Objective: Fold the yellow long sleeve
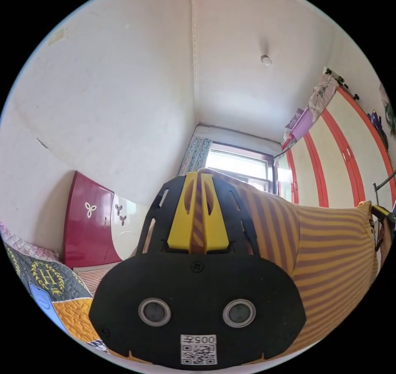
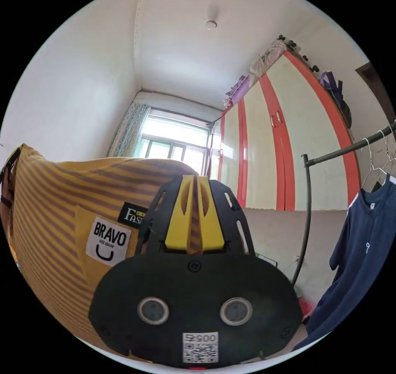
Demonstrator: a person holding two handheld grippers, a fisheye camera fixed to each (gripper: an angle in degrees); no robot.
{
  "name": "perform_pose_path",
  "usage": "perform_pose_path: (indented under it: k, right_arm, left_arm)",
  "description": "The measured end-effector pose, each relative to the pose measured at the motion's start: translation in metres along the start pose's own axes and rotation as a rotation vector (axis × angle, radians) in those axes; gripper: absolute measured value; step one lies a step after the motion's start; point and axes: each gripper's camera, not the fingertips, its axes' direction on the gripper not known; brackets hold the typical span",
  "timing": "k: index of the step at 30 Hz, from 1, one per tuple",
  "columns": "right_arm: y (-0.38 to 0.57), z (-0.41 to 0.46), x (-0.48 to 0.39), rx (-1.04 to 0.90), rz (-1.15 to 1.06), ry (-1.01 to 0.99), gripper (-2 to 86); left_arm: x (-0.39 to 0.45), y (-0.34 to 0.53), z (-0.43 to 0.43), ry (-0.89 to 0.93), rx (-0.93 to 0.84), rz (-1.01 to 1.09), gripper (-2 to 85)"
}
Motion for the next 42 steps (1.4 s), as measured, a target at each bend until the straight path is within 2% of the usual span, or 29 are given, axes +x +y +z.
perform_pose_path:
  k: [10, 19, 25, 31, 33, 35, 38, 42]
  right_arm:
    - [0.050, 0.085, -0.041, -0.141, -0.046, -0.062, -1.6]
    - [0.125, 0.204, -0.079, -0.283, -0.045, -0.077, -1.6]
    - [0.191, 0.330, -0.121, -0.385, -0.085, -0.069, -1.6]
    - [0.282, 0.503, -0.189, -0.526, -0.162, -0.059, -1.3]
    - [0.341, 0.567, -0.216, -0.692, -0.146, -0.090, -1.0]
    - [0.385, 0.591, -0.227, -0.825, -0.096, -0.148, -0.8]
    - [0.439, 0.577, -0.233, -0.896, -0.064, -0.217, -0.1]
    - [0.480, 0.510, -0.219, -0.970, -0.153, -0.294, 2.7]
  left_arm:
    - [-0.023, 0.080, 0.082, -0.098, -0.187, 0.027, 0.3]
    - [-0.037, 0.167, 0.182, -0.136, -0.333, 0.048, 0.2]
    - [-0.048, 0.247, 0.283, -0.160, -0.450, 0.042, 0.1]
    - [-0.056, 0.333, 0.419, -0.194, -0.587, 0.053, 1.2]
    - [-0.054, 0.359, 0.448, -0.193, -0.645, 0.058, 2.4]
    - [-0.049, 0.382, 0.457, -0.111, -0.704, 0.053, 4.5]
    - [-0.041, 0.398, 0.433, -0.112, -0.743, 0.113, 5.2]
    - [-0.034, 0.412, 0.396, -0.066, -0.874, 0.214, 5.2]
